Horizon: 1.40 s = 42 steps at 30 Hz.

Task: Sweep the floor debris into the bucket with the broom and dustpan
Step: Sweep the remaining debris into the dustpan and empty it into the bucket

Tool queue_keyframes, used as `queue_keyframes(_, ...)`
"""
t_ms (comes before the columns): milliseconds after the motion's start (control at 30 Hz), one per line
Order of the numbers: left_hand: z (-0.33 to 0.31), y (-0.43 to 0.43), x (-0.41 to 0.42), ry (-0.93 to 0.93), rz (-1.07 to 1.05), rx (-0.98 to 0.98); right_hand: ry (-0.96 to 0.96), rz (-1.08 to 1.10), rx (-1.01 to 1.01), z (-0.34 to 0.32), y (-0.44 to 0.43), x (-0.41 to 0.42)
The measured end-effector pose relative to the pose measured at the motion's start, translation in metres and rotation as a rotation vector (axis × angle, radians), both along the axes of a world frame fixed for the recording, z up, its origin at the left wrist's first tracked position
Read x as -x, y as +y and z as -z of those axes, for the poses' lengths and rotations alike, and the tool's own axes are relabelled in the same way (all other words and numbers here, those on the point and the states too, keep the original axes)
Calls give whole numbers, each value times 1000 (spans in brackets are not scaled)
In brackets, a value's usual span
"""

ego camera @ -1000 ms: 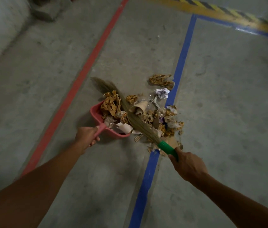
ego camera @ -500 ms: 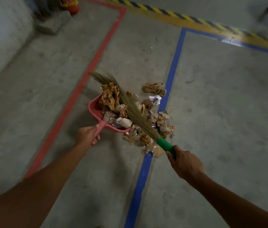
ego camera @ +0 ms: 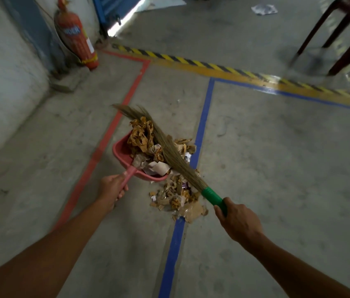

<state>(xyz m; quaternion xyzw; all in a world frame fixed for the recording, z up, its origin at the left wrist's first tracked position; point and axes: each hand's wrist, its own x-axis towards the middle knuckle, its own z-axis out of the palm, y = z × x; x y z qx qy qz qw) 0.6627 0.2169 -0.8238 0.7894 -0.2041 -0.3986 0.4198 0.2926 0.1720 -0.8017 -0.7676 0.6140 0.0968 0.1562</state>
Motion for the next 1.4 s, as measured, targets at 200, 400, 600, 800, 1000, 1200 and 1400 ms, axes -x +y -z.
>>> queue_keyframes(200,-65,9,38,9,-11,38,-10,37,23,-61,17,23)
queue_keyframes(400,-128,31,70,46,-22,5,-32,96,0,-130,64,45)
queue_keyframes(600,-198,72,95,83,11,-20,-54,167,-32,-200,131,71)
queue_keyframes(800,-274,123,123,124,56,-4,-111,241,-35,-268,198,92)
queue_keyframes(1000,-335,175,131,142,86,81,-146,337,1,-322,269,82)
queue_keyframes(1200,-370,205,112,169,194,125,-161,462,44,-350,333,54)
queue_keyframes(1400,-392,226,106,126,365,122,-159,616,120,-368,402,35)
